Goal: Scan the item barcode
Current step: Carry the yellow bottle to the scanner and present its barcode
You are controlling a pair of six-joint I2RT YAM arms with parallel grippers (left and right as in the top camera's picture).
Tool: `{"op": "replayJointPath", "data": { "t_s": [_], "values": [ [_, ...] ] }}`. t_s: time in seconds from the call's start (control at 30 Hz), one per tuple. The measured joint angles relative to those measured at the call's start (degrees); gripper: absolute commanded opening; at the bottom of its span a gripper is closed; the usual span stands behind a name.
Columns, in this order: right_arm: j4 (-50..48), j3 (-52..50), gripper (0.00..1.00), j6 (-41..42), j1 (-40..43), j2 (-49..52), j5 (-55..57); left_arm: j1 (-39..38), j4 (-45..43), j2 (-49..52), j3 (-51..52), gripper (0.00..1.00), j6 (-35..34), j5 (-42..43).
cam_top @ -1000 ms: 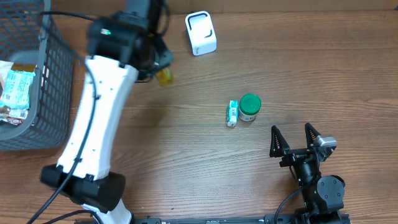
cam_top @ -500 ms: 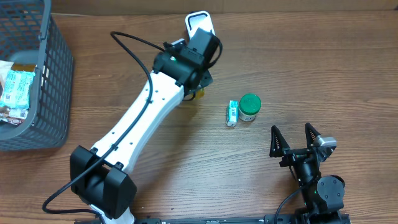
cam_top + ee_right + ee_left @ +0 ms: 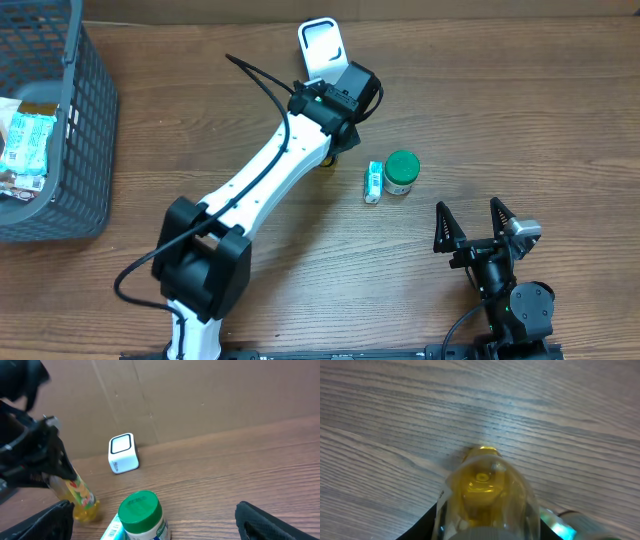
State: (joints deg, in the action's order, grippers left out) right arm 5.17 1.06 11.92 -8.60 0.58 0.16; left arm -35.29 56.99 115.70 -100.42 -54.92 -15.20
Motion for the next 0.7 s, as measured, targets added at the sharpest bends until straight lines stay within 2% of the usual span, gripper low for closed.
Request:
{"op": "replayJointPath", "data": {
  "t_s": [0.17,0.23,0.37,0.57,0.7],
  "values": [
    [0.00,0.00,1.00,0.02,0.00,0.00,0.00,0.00,-0.11,1.33,0.02,0.27,0.00,-0.04],
    [-0.02,0.00,1.00,0.04,0.00,0.00,0.02,0.00,-0.28,1.33,0.02,0.30,0.00,-0.07],
    [-0.02,0.00,1.00,0.02,0.00,0.00,0.00,0.00,-0.35,1.33,0.02,0.41,0.00,-0.07],
    [0.00,0.00,1.00,0.00,0.00,0.00,0.02,0.00,0.11,1.33,0.04,0.51,0.66,-0.04],
    [-0.02,0.00,1.00,0.02,0.00,0.00,0.02,0.00,-0.02,1.33,0.04,0.65,0.87,0.07]
  ]
}}
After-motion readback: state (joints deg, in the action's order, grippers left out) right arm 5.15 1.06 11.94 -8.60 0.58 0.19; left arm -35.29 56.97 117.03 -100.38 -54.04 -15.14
